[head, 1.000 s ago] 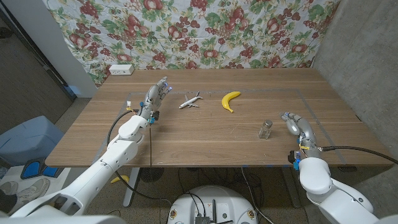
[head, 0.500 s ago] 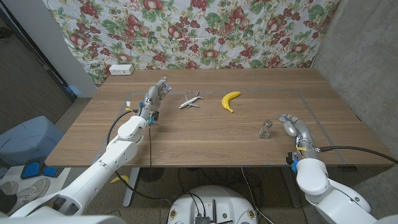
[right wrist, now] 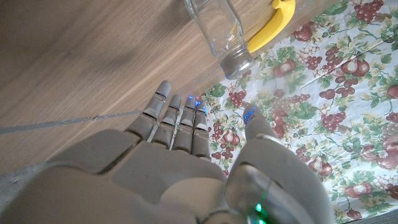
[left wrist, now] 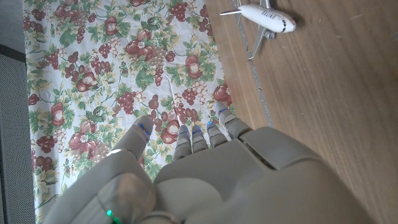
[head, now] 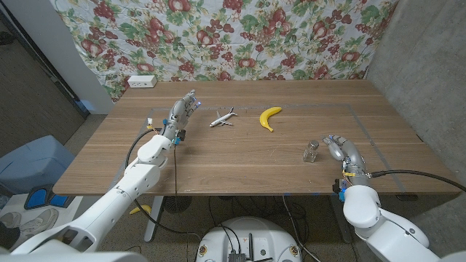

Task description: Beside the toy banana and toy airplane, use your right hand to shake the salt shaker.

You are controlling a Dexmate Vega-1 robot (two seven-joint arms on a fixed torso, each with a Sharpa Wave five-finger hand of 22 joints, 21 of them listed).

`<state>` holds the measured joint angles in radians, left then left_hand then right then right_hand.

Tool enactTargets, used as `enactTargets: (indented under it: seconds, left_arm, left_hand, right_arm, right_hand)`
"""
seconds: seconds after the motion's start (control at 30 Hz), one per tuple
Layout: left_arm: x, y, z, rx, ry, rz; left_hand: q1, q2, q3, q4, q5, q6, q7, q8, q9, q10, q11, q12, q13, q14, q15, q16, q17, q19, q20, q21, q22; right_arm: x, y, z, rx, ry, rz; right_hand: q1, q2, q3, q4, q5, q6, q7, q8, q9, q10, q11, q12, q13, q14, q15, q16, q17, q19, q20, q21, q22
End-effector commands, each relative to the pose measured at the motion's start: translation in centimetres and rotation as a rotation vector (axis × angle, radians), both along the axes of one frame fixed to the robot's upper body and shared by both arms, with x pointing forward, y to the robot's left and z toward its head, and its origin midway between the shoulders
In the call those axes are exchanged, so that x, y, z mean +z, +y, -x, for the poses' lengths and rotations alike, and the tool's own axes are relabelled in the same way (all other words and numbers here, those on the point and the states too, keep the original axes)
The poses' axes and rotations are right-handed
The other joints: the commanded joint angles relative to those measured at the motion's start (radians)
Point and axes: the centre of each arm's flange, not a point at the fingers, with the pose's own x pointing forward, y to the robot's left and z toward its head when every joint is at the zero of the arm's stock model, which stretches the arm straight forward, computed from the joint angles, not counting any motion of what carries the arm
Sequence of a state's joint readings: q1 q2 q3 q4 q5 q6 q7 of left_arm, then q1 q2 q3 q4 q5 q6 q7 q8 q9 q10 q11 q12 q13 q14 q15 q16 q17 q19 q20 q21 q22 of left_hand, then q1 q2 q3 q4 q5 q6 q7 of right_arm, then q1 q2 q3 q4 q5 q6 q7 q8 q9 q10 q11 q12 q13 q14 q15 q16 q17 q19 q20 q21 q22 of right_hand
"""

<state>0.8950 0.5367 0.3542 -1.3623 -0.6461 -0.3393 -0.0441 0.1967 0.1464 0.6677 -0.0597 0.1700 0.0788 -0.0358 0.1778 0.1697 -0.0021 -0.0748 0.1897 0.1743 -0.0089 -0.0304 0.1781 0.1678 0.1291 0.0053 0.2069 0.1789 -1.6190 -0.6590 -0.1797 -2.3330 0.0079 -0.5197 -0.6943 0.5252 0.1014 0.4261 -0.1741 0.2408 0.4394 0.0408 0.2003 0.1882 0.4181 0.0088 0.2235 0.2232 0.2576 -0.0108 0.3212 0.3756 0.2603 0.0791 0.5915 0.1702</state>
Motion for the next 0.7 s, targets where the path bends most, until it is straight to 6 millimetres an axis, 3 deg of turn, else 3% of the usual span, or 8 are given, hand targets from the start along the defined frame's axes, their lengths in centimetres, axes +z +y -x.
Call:
enactTargets:
  seconds: [0.03,0.7]
  left_arm:
    - [0.12,0.08,-0.24,-0.007,0.001,-0.002]
    - [0.22,0.08,-0.56,-0.015,0.003,-0.004]
  left_hand:
    - [0.009,0.039,0.001,-0.001,0.006,0.008,0.004,0.003,0.003,0.008,-0.004,0.002,0.004,0.005,-0.030,0.003,0.003,0.010,-0.001,0.002,0.004]
    - [0.009,0.039,0.001,0.000,0.006,0.008,0.003,0.002,0.003,0.009,-0.003,0.002,0.004,0.005,-0.030,0.003,0.003,0.011,0.000,0.002,0.004]
  right_arm:
    - [-0.17,0.65,-0.03,-0.015,0.023,0.030]
    - [-0.39,1.54,-0.12,-0.069,0.061,0.080]
  right_hand:
    - [0.004,-0.016,-0.005,-0.001,0.008,0.012,-0.001,0.010,0.005,0.009,-0.001,0.003,0.002,0.009,0.004,0.000,0.001,0.003,0.009,-0.002,0.005]
    - [0.023,-0.059,-0.015,-0.009,-0.004,0.016,-0.009,0.010,0.004,0.009,-0.015,-0.001,0.001,0.014,0.000,-0.001,-0.005,0.013,0.024,-0.012,0.005]
